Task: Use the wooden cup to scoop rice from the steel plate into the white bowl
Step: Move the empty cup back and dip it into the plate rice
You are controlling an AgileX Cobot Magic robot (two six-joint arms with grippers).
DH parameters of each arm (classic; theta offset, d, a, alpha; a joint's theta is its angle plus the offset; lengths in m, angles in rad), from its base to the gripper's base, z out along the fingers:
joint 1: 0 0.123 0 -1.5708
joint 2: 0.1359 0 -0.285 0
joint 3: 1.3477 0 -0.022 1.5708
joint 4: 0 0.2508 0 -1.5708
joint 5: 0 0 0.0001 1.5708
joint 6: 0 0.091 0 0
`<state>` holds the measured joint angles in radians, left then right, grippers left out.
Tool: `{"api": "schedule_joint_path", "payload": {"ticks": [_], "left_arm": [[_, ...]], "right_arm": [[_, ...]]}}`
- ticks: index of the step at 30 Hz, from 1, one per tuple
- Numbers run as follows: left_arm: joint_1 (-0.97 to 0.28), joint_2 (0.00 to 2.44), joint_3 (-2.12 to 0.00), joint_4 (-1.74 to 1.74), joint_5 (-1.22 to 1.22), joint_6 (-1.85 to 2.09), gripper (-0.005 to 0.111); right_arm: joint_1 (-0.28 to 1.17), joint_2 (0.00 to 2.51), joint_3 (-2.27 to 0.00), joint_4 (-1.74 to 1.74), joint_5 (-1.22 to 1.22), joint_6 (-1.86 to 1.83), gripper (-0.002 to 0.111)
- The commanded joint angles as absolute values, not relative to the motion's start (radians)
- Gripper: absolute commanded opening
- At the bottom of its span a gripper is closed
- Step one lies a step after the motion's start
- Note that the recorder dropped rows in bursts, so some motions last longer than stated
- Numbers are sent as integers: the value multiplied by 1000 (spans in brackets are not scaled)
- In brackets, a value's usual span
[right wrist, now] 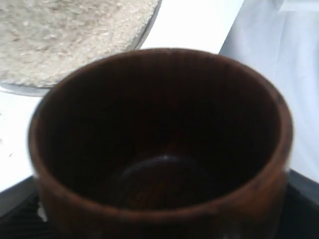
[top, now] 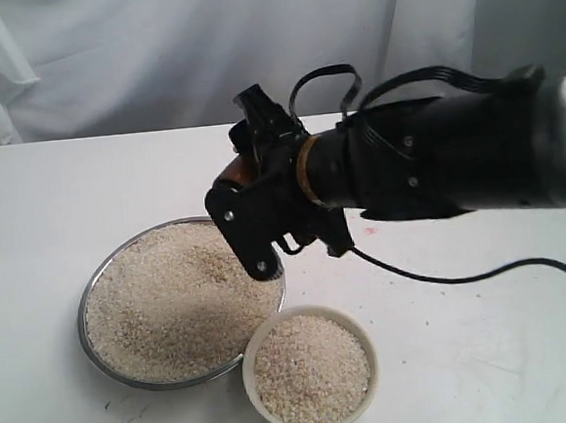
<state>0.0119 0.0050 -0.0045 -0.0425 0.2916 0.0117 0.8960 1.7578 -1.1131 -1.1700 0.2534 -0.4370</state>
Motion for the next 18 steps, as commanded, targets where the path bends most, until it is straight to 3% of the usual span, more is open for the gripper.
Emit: {"api": "schedule_joint_path", "payload": {"ticks": [1, 6, 18], "left_arm": [[10, 0, 0, -43, 285, 9, 0], [10, 0, 0, -43, 285, 9, 0], [10, 0, 0, -43, 285, 9, 0]], "right_arm": [[874, 1927, -1295, -1156, 196, -432, 0], [874, 2120, -1500, -1162, 217, -473, 0], [952, 2360, -1760, -1379, 309, -490, 0]]}}
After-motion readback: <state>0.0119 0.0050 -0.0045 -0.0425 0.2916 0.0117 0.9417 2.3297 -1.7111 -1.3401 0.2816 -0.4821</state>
